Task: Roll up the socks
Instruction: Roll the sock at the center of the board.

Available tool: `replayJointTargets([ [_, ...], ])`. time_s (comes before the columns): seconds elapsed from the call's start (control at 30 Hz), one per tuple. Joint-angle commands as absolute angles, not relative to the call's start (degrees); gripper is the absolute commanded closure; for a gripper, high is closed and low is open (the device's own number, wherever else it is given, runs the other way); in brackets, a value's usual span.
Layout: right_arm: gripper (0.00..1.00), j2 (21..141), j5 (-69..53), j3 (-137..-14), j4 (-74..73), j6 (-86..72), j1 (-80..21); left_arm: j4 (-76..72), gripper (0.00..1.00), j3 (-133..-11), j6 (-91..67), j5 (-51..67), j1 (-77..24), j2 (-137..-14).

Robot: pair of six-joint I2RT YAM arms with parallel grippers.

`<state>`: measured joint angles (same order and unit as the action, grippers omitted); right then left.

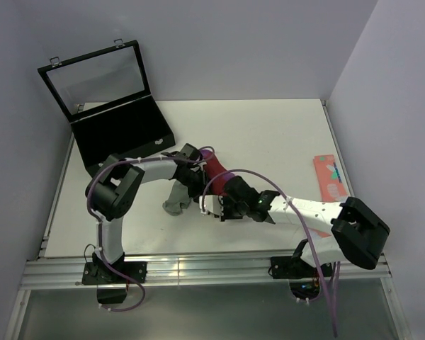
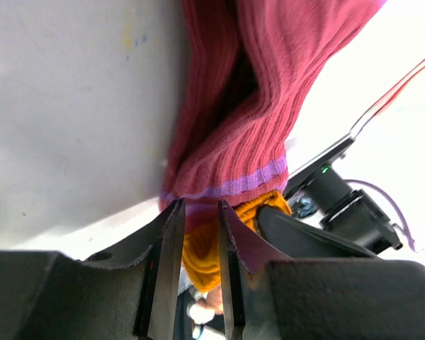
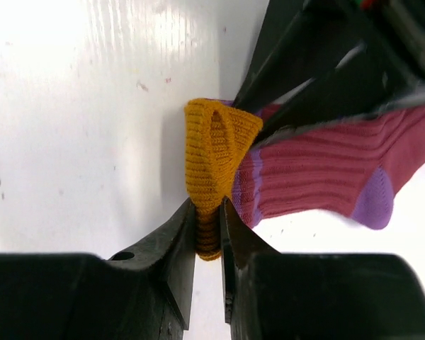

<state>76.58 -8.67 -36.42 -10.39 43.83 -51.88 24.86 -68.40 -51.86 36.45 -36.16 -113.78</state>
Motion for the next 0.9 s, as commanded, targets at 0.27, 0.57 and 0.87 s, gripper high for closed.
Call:
replayJointTargets([
  [0.27, 0.82, 74.7, -20.0, -38.2, -18.9, 44.4, -45.0, 3.1, 0.68, -58.8, -59.9, 29.0, -36.4, -105.4],
  [0.57, 0.82, 81.1, -27.4, -43.6, -25.9, 45.8, -39.4, -15.1, 0.65, -47.8, -60.7, 21.8, -39.9, -101.3],
  [0.87, 0.83, 89.6, -33.7, -50.4, -34.4, 48.6, -32.2, -23.9, 0.64, -44.5, -55.4, 14.5, -43.3, -98.6],
])
